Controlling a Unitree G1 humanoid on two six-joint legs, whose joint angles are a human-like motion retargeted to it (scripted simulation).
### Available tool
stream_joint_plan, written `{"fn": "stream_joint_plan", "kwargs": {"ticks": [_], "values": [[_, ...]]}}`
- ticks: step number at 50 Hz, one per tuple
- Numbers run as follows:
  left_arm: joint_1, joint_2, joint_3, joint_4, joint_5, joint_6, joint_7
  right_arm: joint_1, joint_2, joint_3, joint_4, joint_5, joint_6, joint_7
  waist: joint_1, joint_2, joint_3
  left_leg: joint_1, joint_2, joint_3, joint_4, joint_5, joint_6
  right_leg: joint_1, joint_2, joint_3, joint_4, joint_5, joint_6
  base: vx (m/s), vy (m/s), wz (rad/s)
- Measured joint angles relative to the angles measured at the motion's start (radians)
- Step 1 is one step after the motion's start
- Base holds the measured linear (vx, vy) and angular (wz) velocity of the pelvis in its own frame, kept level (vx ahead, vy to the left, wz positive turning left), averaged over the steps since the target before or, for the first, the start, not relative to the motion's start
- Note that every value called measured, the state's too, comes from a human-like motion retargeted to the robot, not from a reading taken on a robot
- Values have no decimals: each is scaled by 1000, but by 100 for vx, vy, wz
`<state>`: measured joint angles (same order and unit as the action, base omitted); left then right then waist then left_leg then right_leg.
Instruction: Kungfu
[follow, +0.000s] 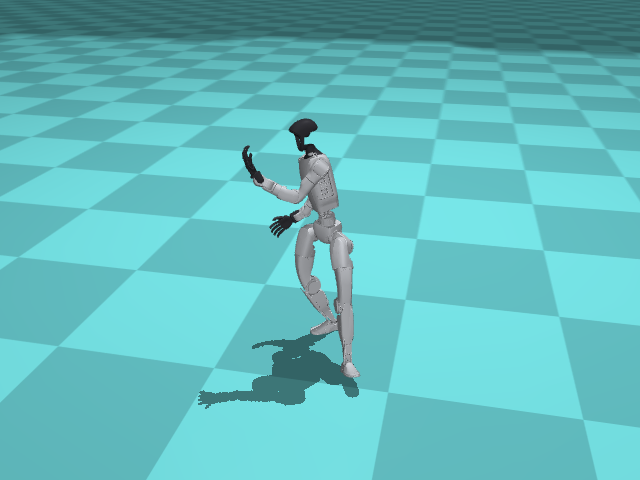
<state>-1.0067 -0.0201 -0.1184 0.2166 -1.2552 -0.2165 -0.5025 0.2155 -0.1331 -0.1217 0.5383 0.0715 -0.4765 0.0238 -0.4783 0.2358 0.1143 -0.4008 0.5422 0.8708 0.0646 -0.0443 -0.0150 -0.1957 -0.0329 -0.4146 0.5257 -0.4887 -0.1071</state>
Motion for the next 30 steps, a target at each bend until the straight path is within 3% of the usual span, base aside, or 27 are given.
{"fn": "stream_joint_plan", "kwargs": {"ticks": [3, 7, 10, 14, 20, 25, 28, 30], "values": [[12, 26, -84, 4, 70, 15, 17, 23, -7, 0, -87, 73, -33, -3, -5, -3, 18, 20, -1, 62, -17, 58, -10, 11, -14, -7, -14, 7, 13, 15, 28, 15], [18, 89, -155, -29, 304, -14, 40, 56, -43, -3, -195, 178, -92, -24, 30, -9, 1, 6, -22, 62, -22, 132, 18, 12, -31, -13, -26, 14, 33, 23, 26, 5], [25, 150, -147, -64, 518, -67, 63, 61, -104, 10, -262, 211, -152, -43, 72, -18, -27, -8, -30, 33, -14, 186, 39, 20, -41, 3, -35, 18, 50, 34, 24, -23], [34, 286, -69, -110, 749, -122, 165, 31, -224, 73, -364, 160, -191, -85, 106, -20, -63, -16, -36, 0, 29, 220, 5, 72, -58, 7, -84, 32, 89, 39, 32, 34], [-3, 475, 113, -153, 1177, -192, 380, -194, -389, 246, -557, 199, -109, -18, 213, -10, -103, -70, -123, -144, 145, 137, 6, 244, -79, -83, -211, 83, 182, 24, 39, 161], [-103, 506, 133, -61, 1375, -250, 550, -509, -479, 335, -585, 225, -13, 67, 389, -68, -227, -130, -257, -268, 199, 100, 36, 371, -84, -183, -297, 118, 256, 31, 23, 212], [-171, 500, 130, -29, 1409, -253, 532, -742, -532, 289, -477, 68, 27, 91, 481, -114, -260, -175, -337, -365, 221, 100, 38, 421, -54, -217, -348, 123, 278, 16, 12, 211], [-217, 499, 138, -21, 1432, -242, 526, -915, -532, 278, -287, -148, -13, 116, 547, -144, -263, -197, -374, -407, 230, 104, 36, 443, -39, -232, -376, 119, 289, 2, 0, 142]]}}
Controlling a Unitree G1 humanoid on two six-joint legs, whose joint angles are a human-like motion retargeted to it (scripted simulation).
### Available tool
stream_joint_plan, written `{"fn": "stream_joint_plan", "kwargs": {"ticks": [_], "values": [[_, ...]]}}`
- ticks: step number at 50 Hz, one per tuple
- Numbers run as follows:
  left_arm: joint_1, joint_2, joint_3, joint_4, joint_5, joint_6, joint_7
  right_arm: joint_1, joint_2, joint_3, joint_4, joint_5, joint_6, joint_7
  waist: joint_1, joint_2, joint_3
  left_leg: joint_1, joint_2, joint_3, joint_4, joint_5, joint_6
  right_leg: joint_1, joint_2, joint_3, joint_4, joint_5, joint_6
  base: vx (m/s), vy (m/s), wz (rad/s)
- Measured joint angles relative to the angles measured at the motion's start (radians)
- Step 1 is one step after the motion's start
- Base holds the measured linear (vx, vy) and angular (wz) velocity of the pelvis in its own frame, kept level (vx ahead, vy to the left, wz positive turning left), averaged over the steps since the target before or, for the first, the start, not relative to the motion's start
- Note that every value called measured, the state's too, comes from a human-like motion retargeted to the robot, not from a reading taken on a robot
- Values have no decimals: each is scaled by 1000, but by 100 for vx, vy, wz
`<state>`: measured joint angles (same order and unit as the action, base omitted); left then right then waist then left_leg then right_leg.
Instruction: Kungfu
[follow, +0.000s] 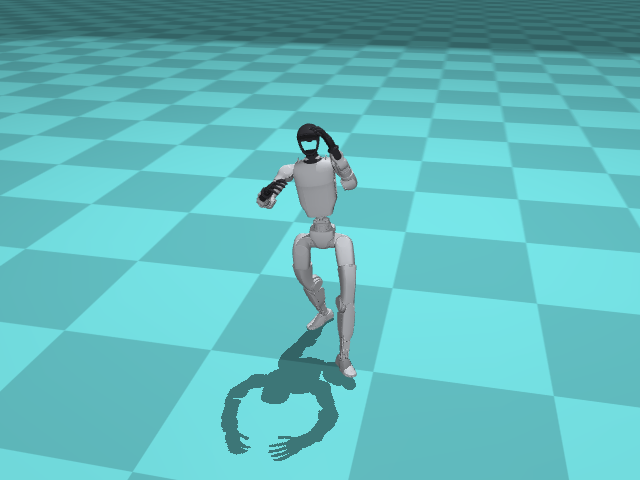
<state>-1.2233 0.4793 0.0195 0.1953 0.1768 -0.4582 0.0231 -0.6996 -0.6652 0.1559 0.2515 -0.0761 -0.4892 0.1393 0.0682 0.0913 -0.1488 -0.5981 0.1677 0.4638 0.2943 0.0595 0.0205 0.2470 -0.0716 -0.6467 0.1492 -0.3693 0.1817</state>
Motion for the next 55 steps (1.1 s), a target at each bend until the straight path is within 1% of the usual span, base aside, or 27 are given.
{"fn": "stream_joint_plan", "kwargs": {"ticks": [2, 4, 5, 8, 10, 12, 14, 16, 18, 20, 23, 25, 27, 30, 35, 36, 38, 41, 43, 45, 47, 48, 50, 51, 52, 53, 55], "values": [[-25, 7, 10, -4, 39, 9, 46, -171, 11, 15, 272, -267, -46, -44, 61, -25, 2, -16, -16, -17, 6, 2, -1, 6, 5, -1, -12, -7, 5, 1, -4, 71], [-25, 19, 28, -22, 84, 26, 142, -327, 65, 36, 593, -584, 11, -192, 107, -37, 7, -26, -21, -21, 11, 2, -4, 6, 5, 4, -14, -17, 7, 8, -1, 28], [-19, 26, 39, -35, 106, 39, 202, -396, 95, 48, 754, -739, 80, -277, 124, -41, 9, -30, -23, -22, 13, 3, -7, 4, 4, 9, -15, -22, 7, 5, 0, 17], [-11, 21, 73, -69, 157, 56, 345, -557, 153, 53, 1102, -1016, 545, -316, 163, -47, 28, -43, -29, -30, 19, 2, -15, -1, 1, 18, -16, -38, 7, -2, 1, 23], [-5, 25, 79, -83, 180, 74, 386, -599, 191, 7, 1212, -1097, 634, -318, 166, -50, 35, -54, -35, -44, 28, -2, -21, -2, 2, 13, -20, -41, 7, 3, -3, 38], [15, 48, 72, -102, 197, 94, 389, -611, 203, 14, 1217, -1042, 505, -380, 150, -55, 38, -62, -39, -55, 42, -10, -30, 2, 6, 12, -27, -43, 3, 14, 0, 28], [47, 70, 80, -127, 198, 112, 380, -595, 219, 6, 1178, -992, 392, -521, 148, -53, 40, -71, -32, -47, 68, -28, -36, 1, 5, 25, -33, -46, -3, 14, 4, -18], [82, 89, 91, -156, 183, 124, 378, -573, 256, -37, 1144, -959, 312, -698, 156, -52, 41, -85, -16, -28, 106, -58, -37, -4, -8, 26, -38, -37, -3, 18, 6, -53], [113, 100, 90, -188, 157, 135, 392, -561, 284, -60, 1133, -875, 252, -778, 164, -58, 41, -94, -5, -8, 141, -94, -32, -4, -27, 14, -42, -12, 5, 29, 7, -49], [144, 94, 80, -224, 133, 149, 434, -551, 306, -83, 1128, -753, 244, -742, 164, -68, 44, -97, -12, -7, 166, -131, -28, 4, -43, 11, -51, 33, 17, 30, 5, -19], [200, 75, 43, -284, 113, 165, 521, -534, 334, -118, 1092, -551, 216, -588, 145, -77, 59, -77, -46, -26, 175, -177, -30, 38, -49, 2, -66, 151, 30, 38, 6, 14], [259, 50, -3, -319, 109, 171, 554, -520, 358, -139, 1073, -388, 169, -501, 136, -76, 62, -43, -61, -32, 163, -202, -40, 53, -64, 18, -51, 267, 41, 45, 8, 12], [330, 30, -76, -345, 106, 173, 552, -506, 392, -158, 1053, -187, 135, -409, 128, -58, 68, 13, -59, -27, 134, -220, -51, 50, -77, 74, 1, 406, 20, 42, 10, 9], [419, 6, -212, -339, 111, 172, 503, -470, 467, -209, 998, 141, 169, -247, 69, -2, 81, 109, -53, -58, 79, -232, -55, 17, -37, 195, 122, 542, -89, 45, 5, 61], [493, -28, -339, -208, 350, 155, 445, -345, 540, -206, 813, 625, 376, 100, -131, 53, 87, 242, -96, -219, -11, -229, -18, -158, 238, 552, 296, 291, 80, 47, -10, 146], [483, -36, -322, -162, 439, 156, 466, -287, 546, -209, 752, 647, 379, 187, -174, 61, 95, 271, -113, -246, -29, -228, -5, -204, 227, 546, 320, 266, 80, 37, -4, 129], [445, -36, -284, -67, 586, 179, 540, -160, 557, -197, 638, 651, 387, 283, -241, 73, 115, 326, -133, -278, -54, -231, 16, -294, 187, 511, 341, 241, 31, 30, 1, 95], [318, -15, -210, 169, 762, 174, 660, 121, 571, -163, 458, 617, 401, 240, -329, 72, 154, 412, -163, -308, -79, -237, 54, -443, 141, 523, 290, 257, -95, 35, -1, 59], [188, -11, -167, 438, 918, 191, 719, 350, 565, -136, 341, 665, 392, 237, -413, 67, 195, 474, -192, -348, -91, -238, 82, -531, 125, 556, 213, 293, -141, 28, 1, 106], [23, -25, -153, 797, 1013, 306, 772, 588, 545, -123, 228, 784, 432, 303, -516, 53, 249, 519, -218, -400, -83, -239, 104, -603, 82, 553, 111, 380, -149, 15, 7, 130], [-103, 21, -186, 1060, 952, 448, 651, 811, 528, -171, 142, 851, 505, 407, -609, 40, 308, 562, -230, -439, -71, -243, 113, -655, 37, 504, -3, 443, -138, 20, 4, 107], [-144, 64, -214, 1143, 900, 512, 543, 921, 510, -208, 101, 868, 528, 450, -650, 40, 336, 584, -228, -453, -70, -245, 115, -681, 28, 475, -56, 450, -126, 21, -4, 64], [-157, 164, -233, 1200, 784, 659, 413, 1125, 482, -269, 31, 894, 527, 479, -716, 24, 377, 637, -223, -451, -86, -244, 118, -734, 31, 457, -143, 408, -40, 17, -11, 3], [-137, 197, -215, 1196, 758, 669, 432, 1210, 477, -285, 6, 910, 496, 457, -735, 14, 386, 661, -214, -440, -104, -239, 118, -763, 45, 471, -168, 398, -59, 10, -21, -43], [-117, 221, -203, 1190, 736, 653, 455, 1289, 476, -305, -16, 929, 460, 433, -746, 8, 389, 680, -205, -430, -121, -235, 118, -792, 59, 480, -183, 388, -82, 7, -27, -55], [-96, 230, -203, 1179, 720, 586, 487, 1355, 480, -333, -32, 953, 414, 403, -740, 9, 380, 689, -198, -421, -136, -231, 116, -820, 70, 479, -181, 375, -115, 7, -27, -39], [-68, 217, -201, 1156, 744, 441, 581, 1448, 505, -392, -66, 993, 320, 336, -720, 5, 353, 693, -204, -420, -151, -227, 118, -855, 52, 408, -145, 371, -108, 2, -23, 1]]}}
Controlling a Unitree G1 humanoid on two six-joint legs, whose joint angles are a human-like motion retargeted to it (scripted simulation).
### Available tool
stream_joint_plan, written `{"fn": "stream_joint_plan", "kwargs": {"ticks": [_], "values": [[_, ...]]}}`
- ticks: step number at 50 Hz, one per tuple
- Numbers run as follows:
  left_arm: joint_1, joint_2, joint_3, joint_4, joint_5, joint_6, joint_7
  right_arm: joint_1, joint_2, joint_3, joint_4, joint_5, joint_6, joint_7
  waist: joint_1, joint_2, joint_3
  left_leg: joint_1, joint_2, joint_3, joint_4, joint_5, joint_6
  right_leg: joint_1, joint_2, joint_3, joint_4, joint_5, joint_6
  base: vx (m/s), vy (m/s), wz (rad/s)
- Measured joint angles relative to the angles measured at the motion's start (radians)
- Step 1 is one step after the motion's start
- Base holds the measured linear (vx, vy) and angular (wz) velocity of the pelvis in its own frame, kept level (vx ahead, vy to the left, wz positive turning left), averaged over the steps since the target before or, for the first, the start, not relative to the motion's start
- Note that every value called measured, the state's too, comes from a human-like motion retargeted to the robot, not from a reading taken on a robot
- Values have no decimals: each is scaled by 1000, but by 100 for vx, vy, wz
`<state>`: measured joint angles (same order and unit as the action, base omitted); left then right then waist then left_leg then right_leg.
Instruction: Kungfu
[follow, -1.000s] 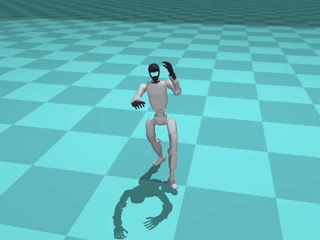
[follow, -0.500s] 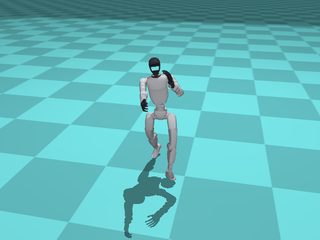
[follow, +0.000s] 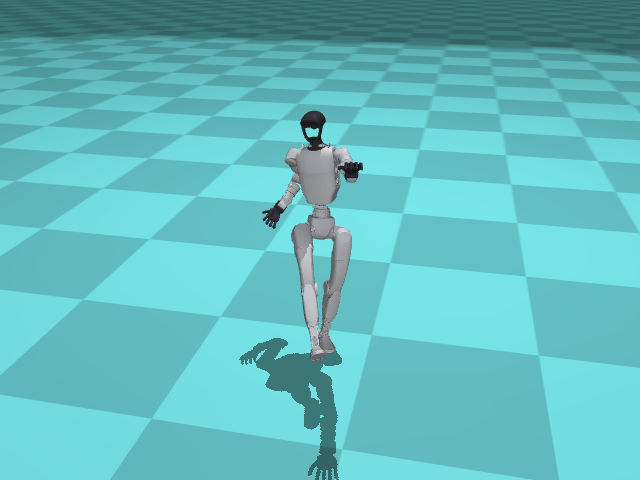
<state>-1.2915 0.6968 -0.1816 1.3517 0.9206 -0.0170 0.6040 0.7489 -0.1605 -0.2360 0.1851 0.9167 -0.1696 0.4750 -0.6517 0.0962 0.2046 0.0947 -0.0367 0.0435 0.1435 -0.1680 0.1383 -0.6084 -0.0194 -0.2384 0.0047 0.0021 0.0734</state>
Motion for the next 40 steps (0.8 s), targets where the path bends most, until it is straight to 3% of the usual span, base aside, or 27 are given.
{"fn": "stream_joint_plan", "kwargs": {"ticks": [2, 4, 8, 12, 15, 18, 20, 23, 25, 27, 28, 31, 32, 33, 37, 40], "values": [[16, -27, 18, -17, 5, -36, 120, 21, 7, -20, -41, 3, -81, -53, -4, 1, -3, -8, 0, -22, -4, 6, 1, 1, -16, -10, 41, 14, 3, -9, -10, 46], [50, -49, 43, -40, 7, -35, 126, -10, -15, -5, -82, -36, -133, -87, -5, 11, -11, -22, 1, -33, -7, 11, -3, 21, -10, 37, 78, 37, -26, -5, 1, 28], [205, -47, 82, -251, -84, 18, -19, -223, -100, 87, -152, -159, -178, -168, 11, 34, -44, -64, -15, -40, -13, 22, -16, 127, 3, 154, 151, 14, -18, -2, 11, 4], [509, -64, 99, -684, -413, 54, -267, -601, -178, 238, -220, -308, -171, -393, 141, 59, -121, -132, -23, -5, -6, 23, -35, 302, 4, 136, 293, -99, 0, -9, 9, -48], [763, -184, 102, -905, -738, -60, -406, -945, -214, 289, -203, -440, -181, -495, 290, 52, -219, -233, -15, 36, 43, 9, -53, 467, -16, 64, 384, -167, -12, -15, -8, -74], [1065, -345, 60, -986, -1155, -267, -714, -1293, -262, 268, -72, -587, -121, -470, 459, 9, -293, -352, -5, 93, 132, -27, -64, 643, -28, 16, 403, -175, -33, -19, -12, -77], [1265, -457, 31, -959, -1429, -268, -965, -1497, -301, 242, 70, -691, -89, -432, 565, -24, -329, -428, -8, 113, 187, -55, -60, 746, -21, -11, 377, -141, -30, -26, -12, -33], [1523, -532, 65, -893, -1750, -126, -1263, -1775, -353, 229, 374, -884, -120, -450, 686, -108, -349, -564, -20, 153, 269, -84, -50, 844, 14, 45, 263, 41, 54, -39, -26, -25], [1666, -597, 93, -850, -1870, -113, -1282, -1944, -394, 239, 630, -1060, -171, -534, 738, -169, -336, -654, -25, 183, 321, -89, -48, 882, 14, 40, 167, 48, 167, -54, -30, -18], [1743, -627, 117, -845, -1949, -171, -1212, -2121, -457, 334, 909, -1272, -116, -683, 770, -192, -319, -717, -8, 191, 358, -90, -61, 887, 3, -43, 119, -9, 129, -55, -26, -9], [1775, -621, 128, -866, -1965, -201, -1176, -2201, -491, 403, 1023, -1378, -48, -713, 783, -199, -312, -738, 7, 193, 365, -92, -71, 874, 12, -39, 110, -51, 99, -44, -24, -9], [1822, -601, 126, -942, -1912, -228, -1141, -2296, -486, 407, 1137, -1717, 271, -771, 788, -194, -271, -759, 19, 172, 347, -76, -101, 843, 49, 1, 116, -126, 45, -38, -25, 27], [1826, -588, 122, -958, -1885, -215, -1149, -2303, -483, 405, 1133, -1762, 322, -795, 780, -192, -260, -761, 18, 162, 336, -68, -109, 841, 58, -1, 114, -134, 44, -42, -21, 65], [1828, -570, 118, -965, -1861, -194, -1167, -2307, -490, 432, 1119, -1758, 283, -803, 766, -189, -254, -762, 15, 151, 325, -62, -116, 841, 72, -6, 110, -138, 50, -38, -15, 68], [1839, -545, 97, -988, -1800, -115, -1242, -2279, -462, 404, 1083, -1800, -44, -984, 714, -152, -243, -764, 9, 119, 293, -56, -143, 839, 107, -19, 95, -143, 60, -16, -3, 53], [1863, -538, 99, -1014, -1774, -121, -1238, -2256, -444, 386, 1105, -1683, -34, -1026, 703, -154, -246, -761, 11, 128, 278, -60, -143, 834, 104, -33, 88, -144, 45, 0, 0, 0]]}}
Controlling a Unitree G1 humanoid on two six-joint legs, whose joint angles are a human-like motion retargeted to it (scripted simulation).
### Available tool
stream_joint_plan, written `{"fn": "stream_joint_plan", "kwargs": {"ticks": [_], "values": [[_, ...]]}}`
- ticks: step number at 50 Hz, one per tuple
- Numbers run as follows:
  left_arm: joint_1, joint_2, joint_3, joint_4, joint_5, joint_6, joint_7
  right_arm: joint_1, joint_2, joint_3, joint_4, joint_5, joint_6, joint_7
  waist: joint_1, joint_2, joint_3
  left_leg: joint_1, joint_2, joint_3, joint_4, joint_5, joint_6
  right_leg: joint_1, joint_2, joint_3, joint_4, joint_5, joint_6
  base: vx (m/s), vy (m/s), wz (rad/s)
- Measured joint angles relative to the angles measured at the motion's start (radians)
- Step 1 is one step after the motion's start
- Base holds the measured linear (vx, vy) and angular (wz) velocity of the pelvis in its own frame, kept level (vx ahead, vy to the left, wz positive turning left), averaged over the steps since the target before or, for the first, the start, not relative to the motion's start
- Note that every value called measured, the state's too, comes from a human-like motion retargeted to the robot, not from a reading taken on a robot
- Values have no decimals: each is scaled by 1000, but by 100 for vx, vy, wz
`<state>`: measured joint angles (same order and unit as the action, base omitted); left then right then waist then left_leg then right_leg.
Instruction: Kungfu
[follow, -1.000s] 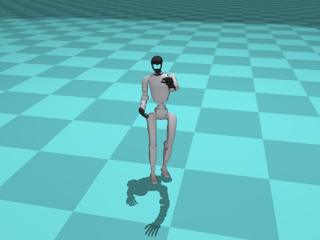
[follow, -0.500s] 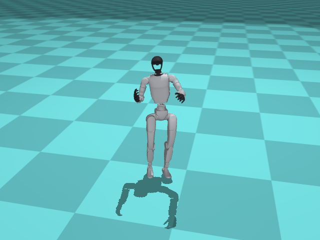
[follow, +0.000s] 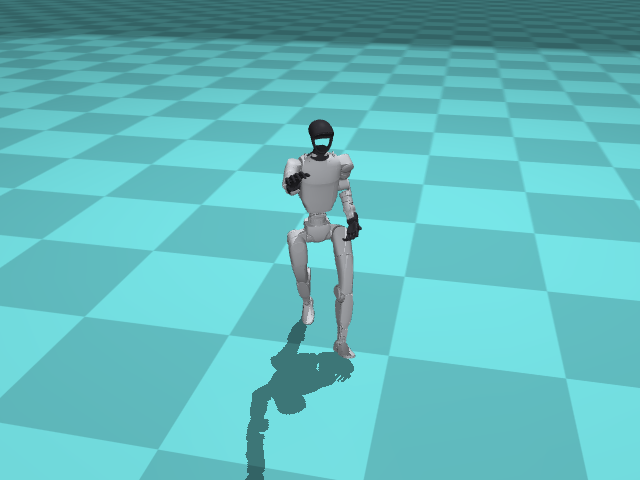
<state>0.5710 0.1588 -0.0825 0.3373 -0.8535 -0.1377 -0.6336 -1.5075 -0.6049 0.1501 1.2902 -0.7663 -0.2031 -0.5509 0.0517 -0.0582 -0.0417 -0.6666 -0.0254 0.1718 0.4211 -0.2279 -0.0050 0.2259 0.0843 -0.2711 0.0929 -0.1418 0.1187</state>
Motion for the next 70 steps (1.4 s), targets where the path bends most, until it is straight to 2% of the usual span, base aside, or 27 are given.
{"fn": "stream_joint_plan", "kwargs": {"ticks": [5, 9, 13, 15, 18, 20, 22, 25, 28, 30, 32, 35, 38, 40, 43, 48, 49, 50, 53, 55, 56, 58, 60, 62, 65, 68, 70], "values": [[23, -29, 9, -62, -20, 8, 45, 30, -7, -4, -42, 93, -28, 114, 10, -4, 3, 10, 8, 36, -1, -2, 15, 7, -22, -14, -14, 28, 7, 12, 1, -22], [28, 13, 20, -163, -110, 108, 48, 69, -1, -2, -81, 124, -69, 55, 13, 1, -6, 46, 5, 54, -7, 7, 12, 24, -49, -23, -7, 118, 40, 33, 7, -27], [-48, 107, 51, -253, -181, 208, 115, 116, 14, 5, -108, 152, -92, 94, 17, 6, -23, 108, -5, 53, -18, 25, 35, 31, -98, -40, 55, 317, 100, 51, 5, -19], [-139, 164, 55, -272, -185, 210, 176, 144, 20, 6, -122, 167, -99, 129, 11, 17, -36, 149, -11, 40, -24, -2, 58, 23, -114, -59, 121, 444, 142, 63, 4, 4], [-338, 252, 58, -240, -99, 200, 281, 192, 48, -2, -149, 187, -115, 161, -19, 80, -58, 222, 24, -20, -44, -39, 66, -34, -77, -71, 287, 607, 143, 56, 2, 38], [-510, 285, 48, -154, 54, 173, 325, 224, 77, -5, -190, 239, -158, 197, -50, 118, -58, 280, 38, -64, -62, -56, 66, -94, -54, -56, 410, 556, 143, 54, 4, 73], [-704, 294, 17, 2, 300, 121, 337, 249, 105, 15, -263, 393, -225, 282, -85, 140, -47, 350, 35, -102, -95, -62, 73, -169, -42, -34, 512, 359, 111, 44, -3, 80], [-967, 247, -45, 276, 630, -13, 425, 278, 166, 80, -427, 715, -330, 452, -154, 155, -31, 461, 16, -152, -169, -53, 84, -292, 3, 49, 546, 175, 89, 44, -10, 88], [-1159, 156, -74, 438, 622, -224, 557, 292, 266, 148, -642, 959, -381, 544, -265, 161, -12, 557, -11, -200, -229, -56, 92, -392, -24, 54, 461, 83, 25, 41, -5, 89], [-1267, 71, -36, 490, 603, -384, 625, 281, 327, 206, -779, 1064, -387, 583, -336, 155, 5, 614, -30, -224, -256, -62, 91, -446, -56, 54, 369, 67, -28, 36, -2, 73], [-1381, 3, 3, 506, 651, -476, 695, 263, 360, 258, -905, 1136, -382, 641, -384, 150, 21, 661, -50, -244, -272, -75, 89, -497, -84, 69, 270, 87, -79, 37, -4, 63], [-1520, -56, 5, 461, 716, -536, 751, 248, 403, 323, -1024, 1183, -365, 704, -426, 143, 32, 726, -71, -268, -278, -101, 85, -563, -116, 98, 124, 165, -149, 48, -14, 49], [-1632, -83, -33, 375, 707, -567, 761, 244, 429, 345, -1116, 1215, -350, 747, -454, 140, 46, 788, -72, -277, -277, -136, 79, -609, -137, 75, -5, 192, -129, 58, -25, 39], [-1683, -102, -45, 306, 698, -576, 739, 244, 432, 347, -1161, 1243, -343, 769, -466, 142, 48, 825, -63, -273, -278, -158, 74, -634, -144, 45, -65, 184, -112, 54, -26, 29], [-1723, -118, -51, 213, 688, -586, 707, 235, 394, 324, -1210, 1299, -311, 783, -483, 156, 37, 864, -40, -262, -274, -176, 58, -666, -140, 9, -92, 169, -167, 63, -36, 33], [-1746, -120, -62, 163, 701, -618, 753, 226, 373, 307, -1214, 1335, -308, 749, -525, 164, 15, 920, -8, -260, -244, -148, 7, -649, -156, -78, -34, 79, -181, 74, -53, 55], [-1739, -120, -63, 165, 701, -617, 763, 223, 368, 301, -1215, 1338, -312, 746, -530, 174, 10, 924, 6, -255, -230, -128, -5, -643, -146, -86, -5, 46, -226, 65, -47, 27], [-1729, -123, -65, 173, 700, -612, 770, 223, 365, 294, -1214, 1337, -315, 745, -534, 188, 2, 927, 24, -250, -218, -102, -19, -635, -132, -95, 25, 14, -295, 73, -49, 32], [-1654, -134, -49, 234, 680, -595, 750, 260, 341, 286, -1189, 1289, -310, 754, -548, 169, -51, 944, 14, -209, -121, 99, -69, -545, -194, -276, 35, 123, -220, 90, -61, 47], [-1564, -135, -60, 302, 631, -553, 687, 334, 326, 279, -1158, 1231, -307, 783, -523, 149, -71, 923, 20, -111, 17, 331, -118, -545, -203, -169, 103, 148, -199, 85, -59, -17], [-1513, -124, -63, 342, 595, -511, 636, 383, 314, 270, -1141, 1202, -297, 804, -513, 133, -50, 901, 37, -55, 123, 421, -125, -531, -199, -114, 136, 131, -199, 71, -47, -48], [-1401, -88, -61, 438, 536, -421, 516, 502, 292, 240, -1096, 1144, -269, 836, -507, 107, -22, 828, 76, 28, 343, 594, -95, -464, -203, -96, 160, 95, -203, 60, -41, -30], [-1267, -25, -34, 549, 518, -324, 372, 657, 293, 189, -1026, 1070, -244, 867, -489, 73, -26, 728, 125, 138, 548, 479, -18, -383, -205, -143, 160, 47, -213, 64, -55, -35], [-1099, 21, -14, 654, 569, -245, 268, 844, 280, 101, -937, 1013, -232, 896, -469, 71, -27, 563, 171, 141, 735, 341, 33, -329, -175, -130, 126, 38, -186, 64, -54, -37], [-852, 99, 86, 795, 748, -170, 219, 1110, 259, -37, -805, 971, -250, 964, -395, 83, 9, 334, 215, 176, 856, 239, 54, -268, -121, -103, 72, 36, -187, 49, -30, -134], [-627, 146, 155, 929, 920, 17, 281, 1372, 225, -135, -682, 934, -218, 943, -301, 107, 41, 130, 248, 203, 763, 225, 46, -223, -48, -69, 37, 31, -253, 32, -9, -185], [-500, 144, 212, 1020, 1007, 126, 274, 1535, 213, -190, -582, 861, -177, 894, -255, 120, 55, 4, 258, 191, 606, 290, 28, -207, 7, -1, 23, 32, -318, 37, -16, -138]]}}
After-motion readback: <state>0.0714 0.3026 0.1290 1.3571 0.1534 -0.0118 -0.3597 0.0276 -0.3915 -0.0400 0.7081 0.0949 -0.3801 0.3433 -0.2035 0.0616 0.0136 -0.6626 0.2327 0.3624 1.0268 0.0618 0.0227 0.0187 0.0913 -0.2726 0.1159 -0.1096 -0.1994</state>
